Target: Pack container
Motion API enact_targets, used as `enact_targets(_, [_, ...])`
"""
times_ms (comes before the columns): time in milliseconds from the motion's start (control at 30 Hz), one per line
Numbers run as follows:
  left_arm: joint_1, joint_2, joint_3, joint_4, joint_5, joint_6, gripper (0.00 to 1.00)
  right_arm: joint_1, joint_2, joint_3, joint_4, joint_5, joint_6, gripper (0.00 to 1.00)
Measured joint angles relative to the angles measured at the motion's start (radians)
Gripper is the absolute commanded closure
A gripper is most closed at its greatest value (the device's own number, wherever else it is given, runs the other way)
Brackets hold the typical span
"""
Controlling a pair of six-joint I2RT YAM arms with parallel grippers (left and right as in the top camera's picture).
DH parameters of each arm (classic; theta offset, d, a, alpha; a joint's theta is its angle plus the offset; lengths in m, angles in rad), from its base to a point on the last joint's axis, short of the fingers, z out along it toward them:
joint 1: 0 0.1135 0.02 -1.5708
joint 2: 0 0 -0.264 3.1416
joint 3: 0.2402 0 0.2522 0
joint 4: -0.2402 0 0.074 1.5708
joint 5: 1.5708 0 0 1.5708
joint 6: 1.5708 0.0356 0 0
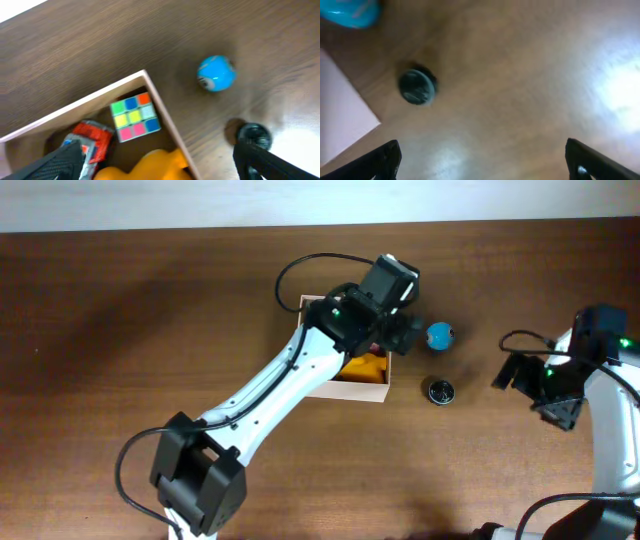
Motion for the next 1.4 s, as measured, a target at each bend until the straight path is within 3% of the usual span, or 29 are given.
enact_targets(167, [0.074, -0.025, 0.031, -0.14, -0.047, -0.01, 0.0, 0.095, 0.0, 0.011, 0.123, -0.044, -0.076, 0.01])
enact_targets(333, [0.317, -0.135, 0.04, -0.333, -0.063, -0.029, 0.01, 0.319, 0.037, 0.116, 0.201, 0.032, -0.121, 0.01])
enact_targets(433, [0.492, -0.168, 0.053, -0.437, -0.073, -0.035, 0.01, 0.337, 0.129, 0.202, 0.206, 0.072, -0.106, 0.01])
enact_targets(600, [0.668, -0.169, 0.053, -0.48, -0.062, -0.036, 0.01, 0.336, 0.334, 0.283, 0.239, 0.097, -0.095, 0.01])
enact_targets(1067, [0.715, -0.169, 0.053, -0.481, -0.058, -0.036, 0.01, 0.339, 0.497, 0.293, 0.343, 0.1, -0.092, 0.05])
enact_targets(1300, [0.715, -0.169, 0.053, -0.481, -0.058, -0.036, 0.01, 0.356, 0.56, 0.293, 0.359, 0.08, -0.092, 0.27])
enact_targets(1400, [0.715, -0.169, 0.053, -0.481, -0.058, -0.036, 0.01, 0.356, 0.566, 0.293, 0.367, 0.068, -0.089, 0.48])
